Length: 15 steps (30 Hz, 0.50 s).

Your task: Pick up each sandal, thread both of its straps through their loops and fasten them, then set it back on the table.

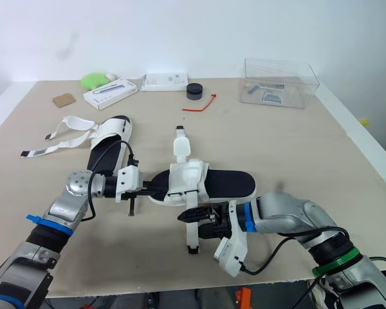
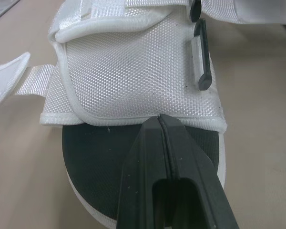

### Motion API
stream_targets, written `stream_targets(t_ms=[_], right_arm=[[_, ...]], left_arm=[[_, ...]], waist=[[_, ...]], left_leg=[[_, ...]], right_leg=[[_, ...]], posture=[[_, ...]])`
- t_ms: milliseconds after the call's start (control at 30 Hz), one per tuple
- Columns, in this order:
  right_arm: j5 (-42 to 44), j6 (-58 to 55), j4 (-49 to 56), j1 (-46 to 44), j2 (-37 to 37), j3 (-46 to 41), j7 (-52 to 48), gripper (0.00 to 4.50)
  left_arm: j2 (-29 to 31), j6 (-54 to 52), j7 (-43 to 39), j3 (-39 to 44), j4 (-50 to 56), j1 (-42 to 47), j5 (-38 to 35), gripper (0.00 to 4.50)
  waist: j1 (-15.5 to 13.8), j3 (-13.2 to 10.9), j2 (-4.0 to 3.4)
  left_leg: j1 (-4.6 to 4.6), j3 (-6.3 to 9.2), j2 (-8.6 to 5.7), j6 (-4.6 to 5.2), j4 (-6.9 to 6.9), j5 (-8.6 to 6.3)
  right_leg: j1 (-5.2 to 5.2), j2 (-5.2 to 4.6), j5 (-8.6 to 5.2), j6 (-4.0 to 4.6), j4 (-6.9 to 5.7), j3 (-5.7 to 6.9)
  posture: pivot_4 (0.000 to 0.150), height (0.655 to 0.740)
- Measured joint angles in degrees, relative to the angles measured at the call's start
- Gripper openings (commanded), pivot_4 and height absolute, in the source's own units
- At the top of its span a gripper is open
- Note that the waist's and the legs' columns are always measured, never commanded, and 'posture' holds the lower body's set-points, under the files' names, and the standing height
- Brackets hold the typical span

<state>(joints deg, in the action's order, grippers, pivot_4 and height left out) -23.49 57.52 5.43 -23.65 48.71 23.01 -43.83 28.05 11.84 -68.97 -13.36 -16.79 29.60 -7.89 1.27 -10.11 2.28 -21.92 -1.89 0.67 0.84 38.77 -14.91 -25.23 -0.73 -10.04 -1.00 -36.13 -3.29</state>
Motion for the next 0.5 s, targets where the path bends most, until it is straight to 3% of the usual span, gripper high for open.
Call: stream_targets(t_ms=[133,167,367,500], right_arm=[[2.4,-1.45,0.01,0.09,0.37,0.51,-1.06,0.2],[3.19,-1.86,0.12,0.23,0.54,0.72,-1.24,0.03],[13.29,-9.65,2.91,3.01,0.87,1.54,-3.7,0.03],[24.53,-21.02,7.47,5.19,-1.42,0.8,-3.78,0.03]], left_arm=[[0.0,-0.43,-0.04,0.08,0.0,0.01,0.0,0.0],[0.0,-0.43,-0.05,0.08,0.0,0.01,0.0,0.0],[0.05,-0.4,-0.16,0.12,-0.07,0.04,0.04,0.0],[0.05,-0.4,-0.17,0.16,-0.25,0.07,0.06,0.0]], waist=[[0.0,0.0,0.0],[0.0,0.0,0.0],[0.0,0.0,0.0],[0.0,0.0,0.01]], left_leg=[[0.03,-0.01,0.01,0.0,0.0,0.0],[0.03,-0.01,0.01,0.0,0.0,0.0],[0.05,0.01,0.04,0.0,0.0,0.0],[0.09,0.09,0.07,0.0,0.0,0.0]], right_leg=[[0.0,0.01,0.01,0.01,-0.01,-0.01],[0.01,0.01,0.01,0.01,-0.02,-0.01],[0.02,0.03,0.01,0.02,-0.02,-0.01],[0.05,0.04,0.03,0.03,-0.04,-0.01]], posture=[[0.15,0.74],[0.15,0.74],[0.15,0.74],[0.15,0.74]])
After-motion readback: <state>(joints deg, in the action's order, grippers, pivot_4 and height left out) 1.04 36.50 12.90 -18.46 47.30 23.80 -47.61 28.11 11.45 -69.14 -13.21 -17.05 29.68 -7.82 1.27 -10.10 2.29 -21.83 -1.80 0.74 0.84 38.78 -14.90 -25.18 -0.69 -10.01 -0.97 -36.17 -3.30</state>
